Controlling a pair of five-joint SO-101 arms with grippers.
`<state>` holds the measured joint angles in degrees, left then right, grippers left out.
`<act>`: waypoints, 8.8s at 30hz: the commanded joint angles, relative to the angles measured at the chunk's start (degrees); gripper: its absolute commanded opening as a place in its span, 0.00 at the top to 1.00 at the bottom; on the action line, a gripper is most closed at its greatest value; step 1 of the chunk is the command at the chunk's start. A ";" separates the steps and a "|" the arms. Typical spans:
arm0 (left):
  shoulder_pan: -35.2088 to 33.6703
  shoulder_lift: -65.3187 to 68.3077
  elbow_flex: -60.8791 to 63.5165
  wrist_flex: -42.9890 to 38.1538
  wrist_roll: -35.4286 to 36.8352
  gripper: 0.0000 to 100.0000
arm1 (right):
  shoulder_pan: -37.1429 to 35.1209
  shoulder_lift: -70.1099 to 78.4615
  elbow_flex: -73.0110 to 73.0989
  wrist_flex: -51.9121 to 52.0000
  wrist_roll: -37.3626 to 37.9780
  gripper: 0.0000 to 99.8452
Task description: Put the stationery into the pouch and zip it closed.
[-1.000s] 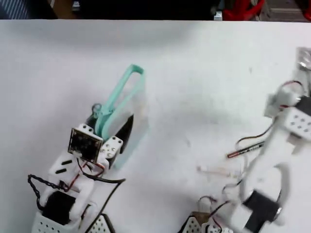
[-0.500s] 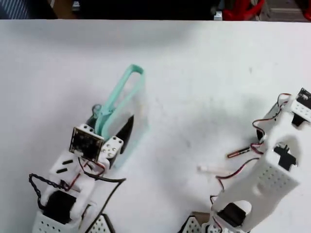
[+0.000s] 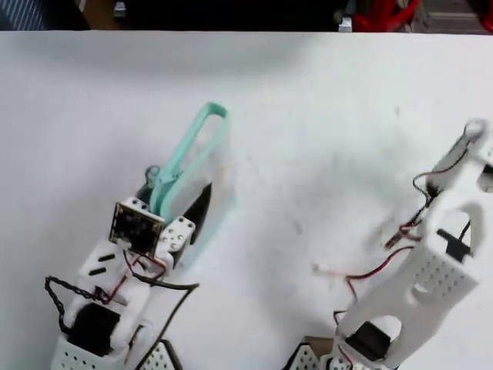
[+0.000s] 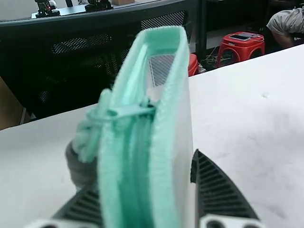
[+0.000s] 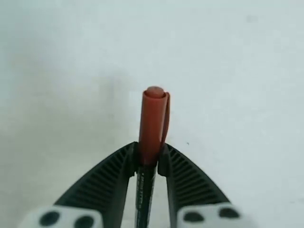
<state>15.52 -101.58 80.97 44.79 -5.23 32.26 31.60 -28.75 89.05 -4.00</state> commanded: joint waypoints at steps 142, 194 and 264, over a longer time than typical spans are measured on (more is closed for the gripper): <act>0.57 -0.66 -0.26 -0.97 -0.18 0.82 | -66.15 -63.96 13.19 -20.09 21.63 0.98; 0.31 -0.66 -0.35 -0.97 0.09 0.82 | -75.91 -65.80 15.30 -19.91 8.62 0.73; 9.98 -0.92 1.05 -0.97 -11.16 0.98 | -70.11 -41.98 -10.37 9.71 32.44 0.98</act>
<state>26.07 -102.46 82.46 44.53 -15.60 -39.12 -8.57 -39.91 98.55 28.97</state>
